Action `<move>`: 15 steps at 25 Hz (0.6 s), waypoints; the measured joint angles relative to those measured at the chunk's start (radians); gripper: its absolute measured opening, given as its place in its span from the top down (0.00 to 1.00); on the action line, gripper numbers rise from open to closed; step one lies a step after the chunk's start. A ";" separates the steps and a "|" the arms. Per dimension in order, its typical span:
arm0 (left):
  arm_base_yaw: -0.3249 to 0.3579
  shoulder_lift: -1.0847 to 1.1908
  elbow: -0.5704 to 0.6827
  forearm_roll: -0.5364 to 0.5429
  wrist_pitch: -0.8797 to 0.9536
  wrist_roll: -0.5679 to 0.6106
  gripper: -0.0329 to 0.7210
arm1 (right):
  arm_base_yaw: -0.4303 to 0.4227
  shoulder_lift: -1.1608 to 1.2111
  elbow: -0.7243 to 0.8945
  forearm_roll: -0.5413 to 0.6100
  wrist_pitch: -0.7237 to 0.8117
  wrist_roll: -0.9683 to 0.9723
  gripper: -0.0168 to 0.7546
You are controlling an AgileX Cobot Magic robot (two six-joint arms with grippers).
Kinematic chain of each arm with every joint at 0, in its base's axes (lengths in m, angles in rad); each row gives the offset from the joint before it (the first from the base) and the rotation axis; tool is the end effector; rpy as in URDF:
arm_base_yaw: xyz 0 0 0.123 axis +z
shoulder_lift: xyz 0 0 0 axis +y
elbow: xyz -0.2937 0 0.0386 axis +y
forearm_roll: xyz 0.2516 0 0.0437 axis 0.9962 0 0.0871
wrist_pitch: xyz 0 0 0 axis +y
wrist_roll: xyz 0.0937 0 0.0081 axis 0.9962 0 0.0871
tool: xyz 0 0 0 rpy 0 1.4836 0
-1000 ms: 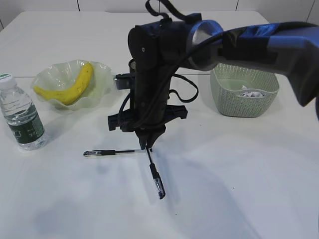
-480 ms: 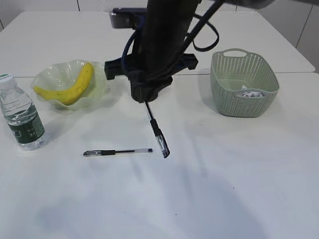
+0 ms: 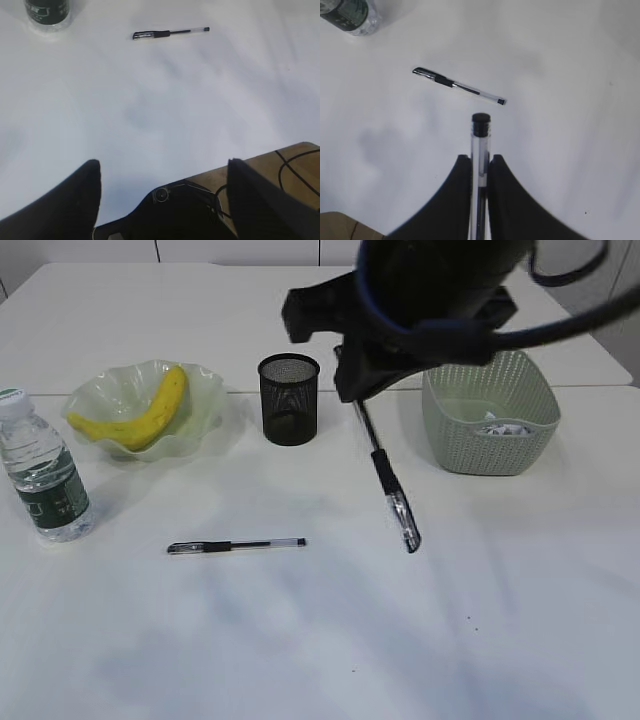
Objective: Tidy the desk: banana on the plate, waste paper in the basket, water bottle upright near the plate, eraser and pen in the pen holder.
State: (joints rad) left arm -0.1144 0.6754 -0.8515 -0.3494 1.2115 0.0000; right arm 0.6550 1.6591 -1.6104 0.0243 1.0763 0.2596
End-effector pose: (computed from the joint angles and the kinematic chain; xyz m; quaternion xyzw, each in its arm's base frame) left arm 0.0843 -0.0400 0.3525 0.0453 0.9364 -0.1906 0.2912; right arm 0.2886 0.2242 0.3625 -0.1868 0.9464 0.1269 0.2310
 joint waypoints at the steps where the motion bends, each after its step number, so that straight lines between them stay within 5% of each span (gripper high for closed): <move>1: 0.000 0.000 0.000 -0.014 0.000 0.007 0.21 | 0.000 -0.054 0.051 0.000 -0.025 0.000 0.92; 6: 0.000 0.000 0.000 -0.096 0.000 0.040 0.21 | 0.000 -0.260 0.214 0.000 -0.135 -0.002 0.92; 15: 0.000 0.000 0.000 -0.212 -0.024 0.110 0.21 | 0.000 -0.328 0.233 0.111 -0.323 -0.002 0.92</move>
State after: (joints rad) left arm -0.1144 0.6754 -0.8515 -0.5612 1.1877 0.1104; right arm 0.6550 1.3307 -1.3774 0.1354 0.7534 0.2575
